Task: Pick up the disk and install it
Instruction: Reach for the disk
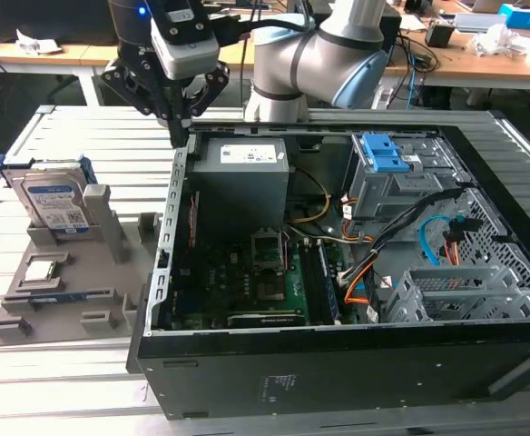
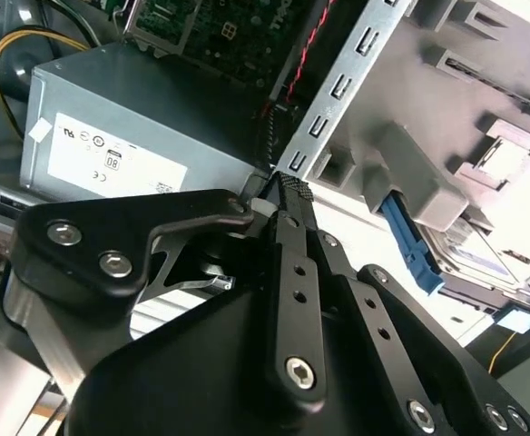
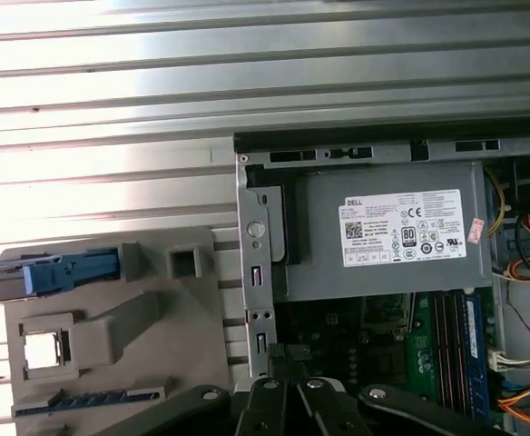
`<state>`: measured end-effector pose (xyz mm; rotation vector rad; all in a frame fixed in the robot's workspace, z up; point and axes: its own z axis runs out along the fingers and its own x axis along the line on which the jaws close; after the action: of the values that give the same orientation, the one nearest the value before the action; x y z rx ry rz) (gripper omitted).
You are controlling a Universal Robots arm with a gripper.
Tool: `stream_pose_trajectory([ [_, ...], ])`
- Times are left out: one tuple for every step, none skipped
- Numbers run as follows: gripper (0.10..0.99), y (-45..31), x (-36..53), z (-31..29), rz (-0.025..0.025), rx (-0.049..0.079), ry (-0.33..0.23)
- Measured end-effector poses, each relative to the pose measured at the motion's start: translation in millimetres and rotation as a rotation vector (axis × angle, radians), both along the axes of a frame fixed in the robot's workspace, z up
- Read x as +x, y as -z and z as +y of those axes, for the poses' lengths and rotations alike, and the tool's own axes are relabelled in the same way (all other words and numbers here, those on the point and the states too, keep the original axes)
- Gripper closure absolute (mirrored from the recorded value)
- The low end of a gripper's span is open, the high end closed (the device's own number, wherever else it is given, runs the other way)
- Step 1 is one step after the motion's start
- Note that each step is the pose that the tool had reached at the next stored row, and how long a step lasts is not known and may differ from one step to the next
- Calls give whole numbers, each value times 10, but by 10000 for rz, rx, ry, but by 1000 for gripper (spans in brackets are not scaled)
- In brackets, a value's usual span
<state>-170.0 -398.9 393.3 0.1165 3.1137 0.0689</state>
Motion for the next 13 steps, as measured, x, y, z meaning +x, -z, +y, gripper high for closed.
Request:
stream_pose_trajectory([
  [980, 0, -34, 0, 0, 0, 0],
  [980, 0, -63, 0, 0, 0, 1],
  [980, 0, -105, 0, 0, 0, 1],
  [980, 0, -132, 0, 0, 0, 0],
  [980, 0, -151, 0, 1, 0, 0],
  [980, 0, -167, 0, 0, 0, 0],
  [980, 0, -199, 0, 0, 0, -1],
  [980, 0, -230, 0, 0, 0, 1],
  [980, 0, -273, 0, 0, 0, 1],
  [980, 0, -306, 0, 0, 0, 1],
  [980, 0, -334, 0, 0, 0, 0],
  [980, 0, -354, 0, 0, 0, 0],
  [980, 0, -370, 0, 1, 0, 0],
])
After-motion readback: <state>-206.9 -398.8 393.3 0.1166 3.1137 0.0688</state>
